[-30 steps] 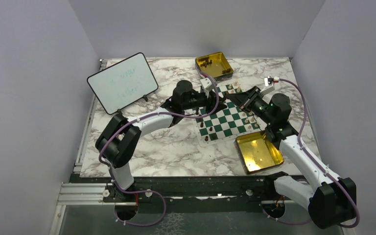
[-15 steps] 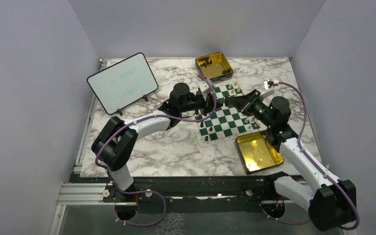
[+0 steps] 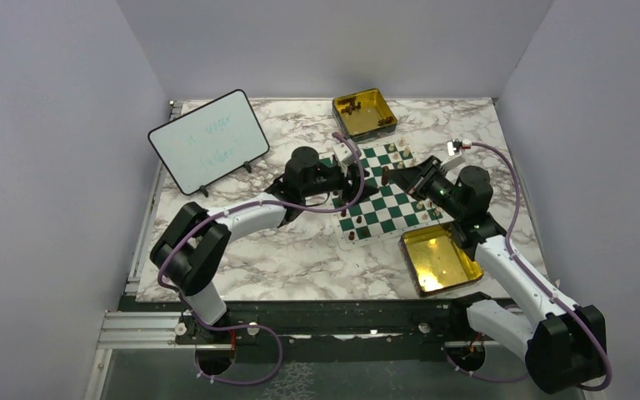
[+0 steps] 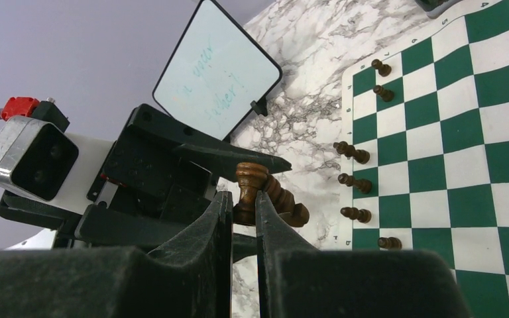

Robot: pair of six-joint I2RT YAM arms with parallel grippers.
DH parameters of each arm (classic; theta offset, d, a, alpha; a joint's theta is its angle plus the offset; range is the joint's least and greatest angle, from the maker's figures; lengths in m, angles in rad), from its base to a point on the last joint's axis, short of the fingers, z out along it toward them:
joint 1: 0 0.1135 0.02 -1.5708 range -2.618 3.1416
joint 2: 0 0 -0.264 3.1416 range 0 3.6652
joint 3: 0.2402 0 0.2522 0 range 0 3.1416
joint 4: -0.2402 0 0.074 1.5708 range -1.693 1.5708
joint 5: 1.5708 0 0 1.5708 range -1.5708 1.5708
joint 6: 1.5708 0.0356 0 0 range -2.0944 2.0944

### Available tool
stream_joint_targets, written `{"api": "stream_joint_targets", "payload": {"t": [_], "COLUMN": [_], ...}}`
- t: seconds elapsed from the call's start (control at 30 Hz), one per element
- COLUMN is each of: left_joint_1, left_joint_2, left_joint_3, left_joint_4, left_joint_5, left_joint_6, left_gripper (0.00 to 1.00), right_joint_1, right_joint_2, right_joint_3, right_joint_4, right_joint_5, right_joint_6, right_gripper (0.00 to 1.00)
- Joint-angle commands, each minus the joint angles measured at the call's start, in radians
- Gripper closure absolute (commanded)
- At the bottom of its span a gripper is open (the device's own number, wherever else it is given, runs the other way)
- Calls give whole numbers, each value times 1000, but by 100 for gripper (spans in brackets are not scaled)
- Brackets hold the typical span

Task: Set up the chess pieces on the board
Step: Place the chess piece on the chessboard.

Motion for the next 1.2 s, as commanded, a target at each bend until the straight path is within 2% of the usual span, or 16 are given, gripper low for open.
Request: {"api": "stream_joint_targets", "payload": {"t": [0.0, 0.13, 0.4, 0.63, 0.8, 1.17], "left_joint_1": [0, -2, -10, -19, -18, -17], "left_joint_2": [-22, 10, 60, 83, 89, 83], "left_joint_3": [24, 72, 130, 146, 155, 125], "left_joint_4": [39, 39, 46, 55, 66, 85], "left_joint_5": [7, 35, 70, 76, 79, 96], "left_joint_6": [5, 0, -15, -15, -17, -20], "left_gripper": [36, 30, 26, 31, 42, 91], "right_joint_1": [-4, -4, -4, -5, -5, -5], "right_joint_2": [-15, -14, -32, -32, -32, -36], "right_joint_3": [24, 32, 42, 53, 60, 52], "right_joint_4": [22, 32, 36, 43, 42, 35], "right_joint_5": [-18, -35, -45, -50, -53, -49], "right_joint_6": [14, 32, 60, 70, 73, 68], "right_gripper": [99, 99, 99, 99, 99, 99]}}
